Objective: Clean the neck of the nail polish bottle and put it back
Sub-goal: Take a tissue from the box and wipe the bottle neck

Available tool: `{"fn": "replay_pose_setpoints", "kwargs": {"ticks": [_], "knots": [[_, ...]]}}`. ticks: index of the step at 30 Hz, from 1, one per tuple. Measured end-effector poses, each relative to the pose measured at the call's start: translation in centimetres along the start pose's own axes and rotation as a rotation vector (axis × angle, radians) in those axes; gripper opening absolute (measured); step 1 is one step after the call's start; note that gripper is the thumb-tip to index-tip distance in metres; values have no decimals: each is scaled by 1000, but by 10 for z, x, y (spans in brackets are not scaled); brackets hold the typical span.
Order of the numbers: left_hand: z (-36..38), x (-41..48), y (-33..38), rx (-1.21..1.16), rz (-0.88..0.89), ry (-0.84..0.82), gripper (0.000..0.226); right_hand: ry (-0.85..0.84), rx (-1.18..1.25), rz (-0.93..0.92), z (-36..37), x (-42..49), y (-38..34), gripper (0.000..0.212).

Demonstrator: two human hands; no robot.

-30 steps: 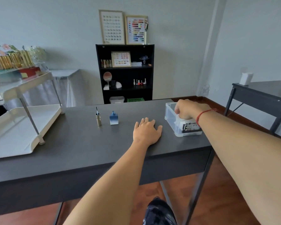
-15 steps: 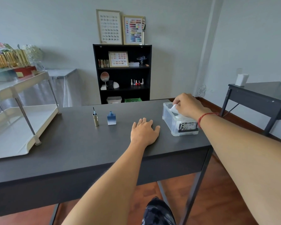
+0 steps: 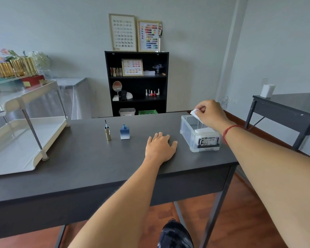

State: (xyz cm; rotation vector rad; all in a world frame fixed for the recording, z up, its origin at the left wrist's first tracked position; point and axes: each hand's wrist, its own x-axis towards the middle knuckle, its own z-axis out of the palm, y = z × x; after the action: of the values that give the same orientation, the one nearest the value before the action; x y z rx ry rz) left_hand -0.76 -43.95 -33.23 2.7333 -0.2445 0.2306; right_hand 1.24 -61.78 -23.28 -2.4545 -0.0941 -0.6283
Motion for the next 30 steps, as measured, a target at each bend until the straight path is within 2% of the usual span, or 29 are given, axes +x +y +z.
{"fn": "replay_pose_setpoints", "kwargs": {"ticks": [5,9,17,19,24,30], "knots": [[-19,-19,-12,-288,-29,65,29,57,119,-27,4,4,-19,18],[-43,-37,-35,-411,-76,227,22,52,227,-93,27,-1,-61,25],[-58,-59,-76,-461,-373,527,33,-157,309,-102,94,-28,-118,24],[-60,-56,-80,-450,-394,526,33,-158,297,-90,105,-30,-120,24],[-59,-43,-84,-487,-379,429,12,-142,308,-50,124,-29,-118,19],[-54,-20,-88,-490,-390,375,31,-124,306,-25,142,-22,-108,23]]}}
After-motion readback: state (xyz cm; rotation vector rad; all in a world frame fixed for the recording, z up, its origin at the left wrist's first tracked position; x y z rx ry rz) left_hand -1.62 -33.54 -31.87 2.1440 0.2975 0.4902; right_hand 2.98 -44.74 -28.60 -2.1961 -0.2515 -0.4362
